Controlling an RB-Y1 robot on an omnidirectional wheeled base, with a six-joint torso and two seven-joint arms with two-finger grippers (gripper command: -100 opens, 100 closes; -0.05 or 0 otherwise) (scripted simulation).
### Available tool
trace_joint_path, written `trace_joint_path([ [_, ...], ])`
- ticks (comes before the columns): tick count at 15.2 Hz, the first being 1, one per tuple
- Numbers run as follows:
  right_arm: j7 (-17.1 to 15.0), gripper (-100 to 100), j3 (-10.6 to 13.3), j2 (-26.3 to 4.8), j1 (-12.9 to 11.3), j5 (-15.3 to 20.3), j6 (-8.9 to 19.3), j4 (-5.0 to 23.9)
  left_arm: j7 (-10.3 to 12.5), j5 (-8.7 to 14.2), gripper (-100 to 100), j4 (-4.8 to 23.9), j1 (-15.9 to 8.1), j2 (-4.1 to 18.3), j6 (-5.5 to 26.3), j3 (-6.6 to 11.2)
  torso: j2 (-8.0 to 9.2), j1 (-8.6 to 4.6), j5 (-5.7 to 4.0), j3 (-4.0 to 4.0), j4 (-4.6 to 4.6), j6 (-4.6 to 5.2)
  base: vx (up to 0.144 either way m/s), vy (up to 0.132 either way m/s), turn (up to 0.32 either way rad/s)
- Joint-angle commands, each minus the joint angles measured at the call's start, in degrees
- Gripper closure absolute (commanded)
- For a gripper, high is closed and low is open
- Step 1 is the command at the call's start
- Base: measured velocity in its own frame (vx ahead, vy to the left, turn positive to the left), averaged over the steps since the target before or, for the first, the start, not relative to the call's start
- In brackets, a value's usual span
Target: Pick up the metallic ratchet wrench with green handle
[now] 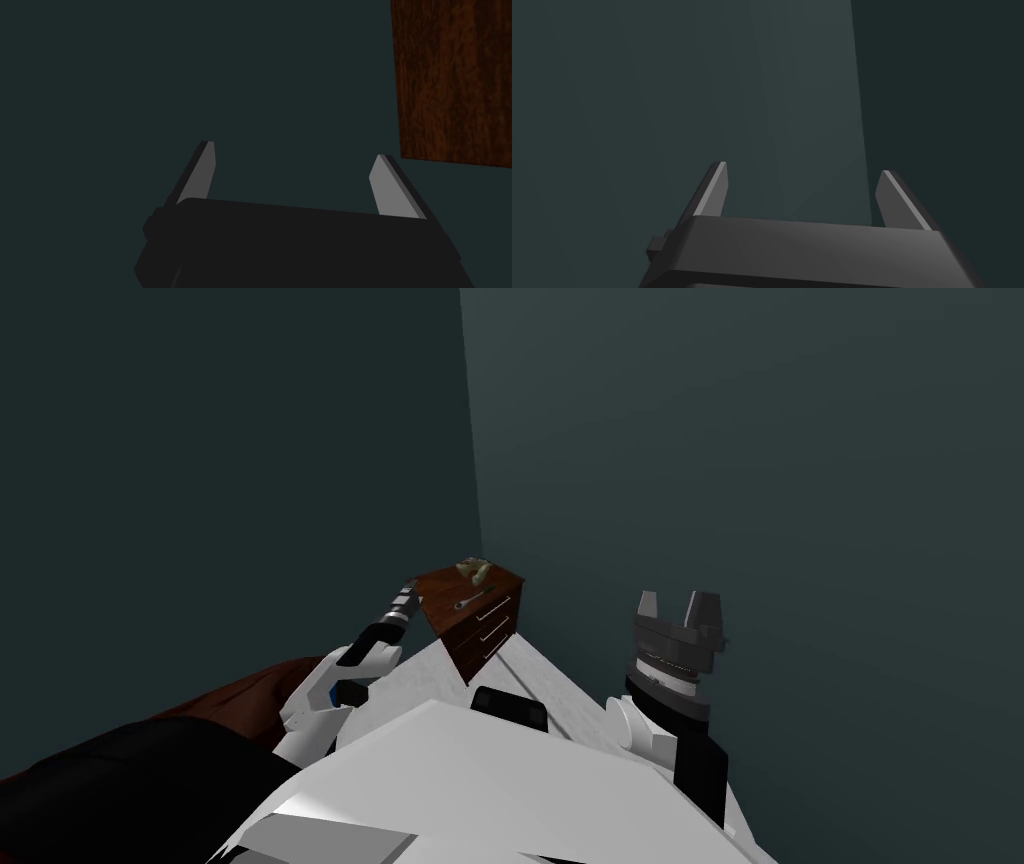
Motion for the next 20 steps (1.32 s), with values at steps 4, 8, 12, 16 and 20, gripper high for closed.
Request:
trace_joint_path([
  [4, 0.0, 0, 0.0, 0.0, 0.0, 0.0, 0.0, 0.0, 1.6, 1.6, -100, 1.0, -0.1, 1.2, 6.4, 3.34, 0.03, 0.06, 0.00, 0.01, 0.00, -0.04, 0.032, -0.069, -0.073],
  [8, 0.0, 0, 0.0, 0.0, 0.0, 0.0, 0.0, 0.0, 2.6, 2.5, -100, 1.8, -0.4, 2.0, 10.7, 5.40, 0.04, 0.08, 0.01, 0.02, 0.00, -0.04, 0.027, -0.065, -0.076],
  [12, 0.0, 0, 0.0, 0.0, 0.0, 0.0, 0.0, 0.0, 3.5, 3.5, -100, 2.6, -0.7, 2.8, 14.9, 7.48, 0.03, 0.06, 0.00, 0.01, 0.00, -0.04, 0.035, -0.070, -0.072],
  [16, 0.0, 0, 0.0, 0.0, 0.0, 0.0, 0.0, 0.0, 4.5, 4.5, -100, 3.4, -1.0, 3.5, 19.6, 9.58, 0.01, 0.08, 0.01, 0.00, 0.00, -0.04, 0.038, -0.063, -0.085],
  [20, 0.0, 0, 0.0, 0.0, 0.0, 0.0, 0.0, 0.0, 5.5, 5.5, -100, 4.3, -1.3, 4.2, 24.1, 11.67, -0.01, 0.08, 0.01, -0.01, -0.01, -0.04, 0.044, -0.062, -0.078],
])
